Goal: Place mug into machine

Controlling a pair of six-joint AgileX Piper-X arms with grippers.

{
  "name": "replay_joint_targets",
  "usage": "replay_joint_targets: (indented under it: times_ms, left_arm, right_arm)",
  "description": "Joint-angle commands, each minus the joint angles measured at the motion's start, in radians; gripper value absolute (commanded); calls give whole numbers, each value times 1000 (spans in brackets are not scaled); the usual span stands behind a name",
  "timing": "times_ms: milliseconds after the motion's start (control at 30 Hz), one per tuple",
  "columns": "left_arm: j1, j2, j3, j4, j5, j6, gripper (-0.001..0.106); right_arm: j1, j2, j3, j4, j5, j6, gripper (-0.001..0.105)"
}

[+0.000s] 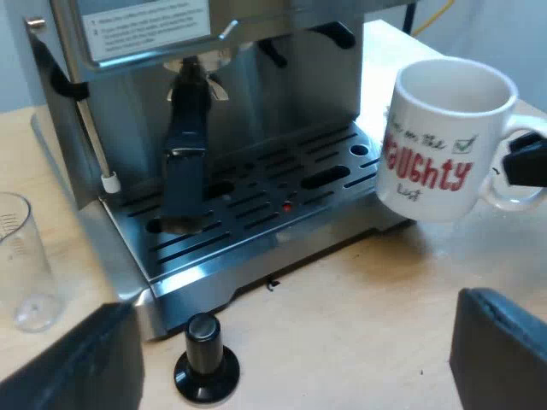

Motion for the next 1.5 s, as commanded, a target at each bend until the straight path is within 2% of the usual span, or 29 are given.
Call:
replay_joint_targets:
  times_ms: [33, 133, 200, 600, 733, 900, 1167, 1300, 1500]
  left_arm:
    - [-5, -5, 15, -22, -15, -13, 74]
    - [-5, -5, 38, -64, -4, -13, 74]
    - [-5, -5, 42, -75, 33, -13, 74]
    - [-5, -5, 42, -108, 40, -9, 74]
    - [-5, -5, 42, -112, 70, -9, 74]
    - [-5, -5, 42, -112, 74, -9, 74]
    - [-5, -5, 42, -112, 86, -9, 74]
    - [-5, -5, 42, -112, 93, -6, 74]
    - [-5, -5, 42, -117, 97, -6, 74]
  right_arm:
    - [1, 35, -60, -75, 10, -14, 0]
    - [1, 119, -113, -85, 8, -14, 0]
    - [1, 173, -139, -115, -3, -14, 0]
    - [39, 364, -247, -206, 1, -6, 0]
    - [39, 419, -287, -206, 42, -2, 0]
    - [39, 478, -340, -206, 37, 33, 0]
    - [39, 532, -382, -206, 37, 37, 0]
    - [39, 532, -381, -228, 79, 38, 0]
    - [41, 551, -381, -235, 75, 40, 0]
